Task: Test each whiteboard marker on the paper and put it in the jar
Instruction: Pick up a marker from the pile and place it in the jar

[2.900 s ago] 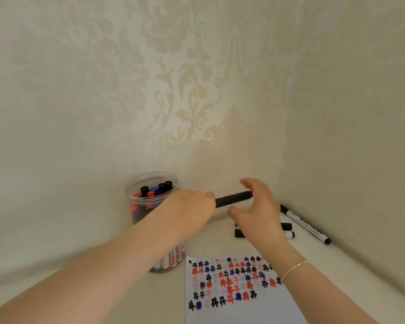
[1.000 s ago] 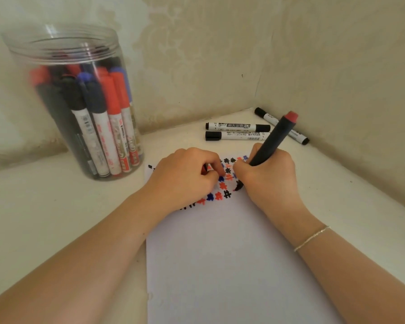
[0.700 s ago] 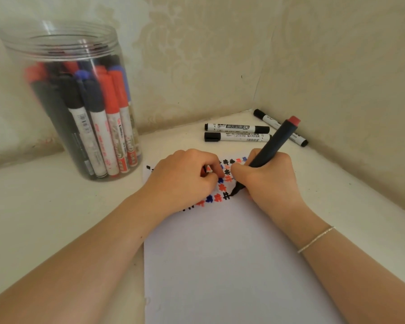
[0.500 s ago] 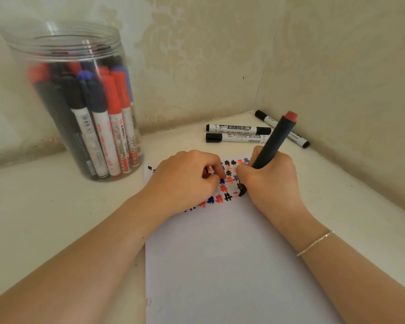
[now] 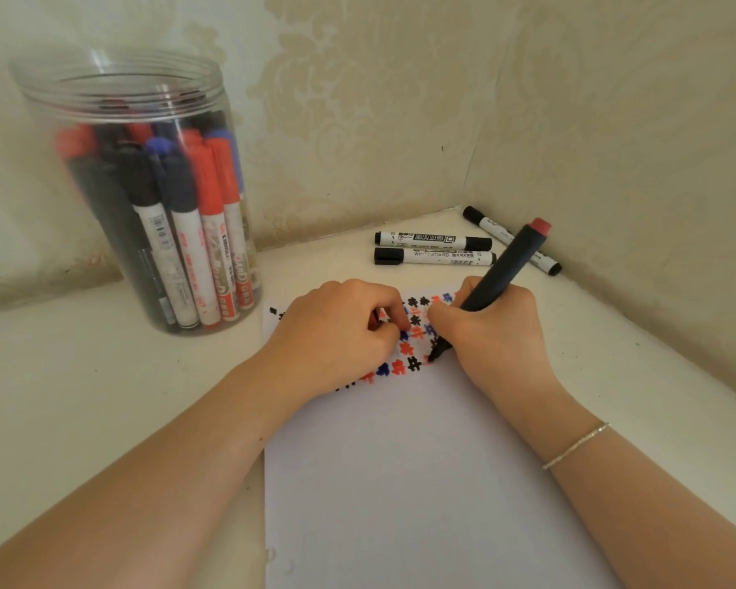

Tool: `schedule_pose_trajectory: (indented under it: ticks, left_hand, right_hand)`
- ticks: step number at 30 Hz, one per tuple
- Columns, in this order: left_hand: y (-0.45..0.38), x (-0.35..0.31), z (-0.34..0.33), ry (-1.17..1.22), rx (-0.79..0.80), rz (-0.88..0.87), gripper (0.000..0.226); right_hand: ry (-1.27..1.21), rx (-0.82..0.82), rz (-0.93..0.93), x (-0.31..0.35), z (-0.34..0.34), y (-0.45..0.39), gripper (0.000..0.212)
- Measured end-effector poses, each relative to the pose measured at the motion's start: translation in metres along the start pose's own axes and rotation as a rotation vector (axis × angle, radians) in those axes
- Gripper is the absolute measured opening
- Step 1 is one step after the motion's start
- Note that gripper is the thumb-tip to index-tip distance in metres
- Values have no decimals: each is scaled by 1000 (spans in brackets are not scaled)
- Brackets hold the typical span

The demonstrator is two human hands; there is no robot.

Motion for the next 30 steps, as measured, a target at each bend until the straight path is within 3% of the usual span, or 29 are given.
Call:
schedule_pose_trajectory:
  ticks: [11, 16, 20, 22, 30]
  left_hand:
    - [-1, 0, -1, -10, 7, -17, 24]
    - [2, -5, 0, 133, 11, -86, 27]
    - [2, -10, 6, 333, -13, -130, 40]
    - [-1, -9, 5, 341, -20, -134, 43]
    - [-4, 0, 2, 535, -32, -43, 31]
  right_hand:
    - [43, 21, 49, 4, -4, 0, 24]
    - [-361, -40, -44, -5, 11, -3, 26]
    - [-765, 33, -97, -5, 11, -7, 11]
    - [-934, 64, -120, -4, 10, -8, 16]
    - [-821, -37, -47, -2, 17, -5, 23]
Point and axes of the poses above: each hand's wrist, its own y-axis away from the middle knuckle, its own z-axis out of the back of the hand, x = y × z, the point moved 7 cm from there along -y, towards the middle knuckle, and after that the axes turned 11 degrees about y, right-handed, at the moved point
